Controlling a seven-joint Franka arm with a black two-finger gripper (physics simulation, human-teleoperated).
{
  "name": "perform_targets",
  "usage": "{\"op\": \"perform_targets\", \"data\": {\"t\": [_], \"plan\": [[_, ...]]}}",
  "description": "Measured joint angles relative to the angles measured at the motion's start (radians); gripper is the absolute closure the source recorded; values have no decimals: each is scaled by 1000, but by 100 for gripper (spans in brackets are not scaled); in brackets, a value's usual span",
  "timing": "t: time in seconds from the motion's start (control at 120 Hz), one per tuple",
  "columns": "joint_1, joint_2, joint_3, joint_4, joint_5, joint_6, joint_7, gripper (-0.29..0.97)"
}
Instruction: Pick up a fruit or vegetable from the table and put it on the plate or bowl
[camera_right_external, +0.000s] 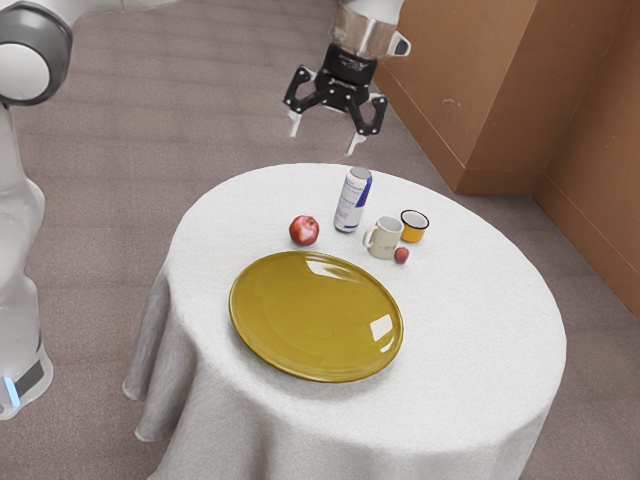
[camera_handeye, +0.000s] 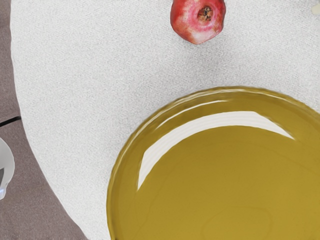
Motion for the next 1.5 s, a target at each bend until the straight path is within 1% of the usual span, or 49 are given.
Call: {"op": "perform_targets", "data": {"t": [0.125, 0.258, 0.367, 0.458, 0.533, 0.575, 0.608, 0.65, 0.708, 0.758, 0.8, 0.85, 0.95, 1.058, 1.133, 1.208, 1.3, 1.367, 1.5], "plan": [[-19, -14, 1, 1, -2, 76, -248, 0], [-61, -61, 4, 2, -2, 115, -461, 0], [-57, -54, 10, 5, 1, 132, -578, 0], [-44, -11, 17, 6, 5, 141, -627, 0], [-55, 3, 47, -20, 29, 154, -626, 0], [-75, -58, 72, -137, 44, 195, -623, 0], [-65, -128, 79, -244, 55, 235, -621, 0], [-23, -215, 57, -352, 73, 278, -618, 0], [52, -330, -27, -480, 103, 333, -616, 0], [77, -369, -60, -527, 123, 372, -614, 0], [92, -392, -70, -569, 134, 405, -613, 0], [110, -433, -74, -654, 143, 452, -610, 0], [116, -392, -73, -699, 153, 530, -606, 0], [122, -305, -16, -698, 151, 604, -590, 0], [121, -239, -5, -687, 151, 648, -577, 0], [117, -209, -3, -684, 152, 685, -562, 0], [115, -192, -4, -682, 158, 714, -484, 0], [114, -182, -6, -679, 179, 729, -413, 0], [99, -167, -8, -679, 199, 751, -292, 0]]}}
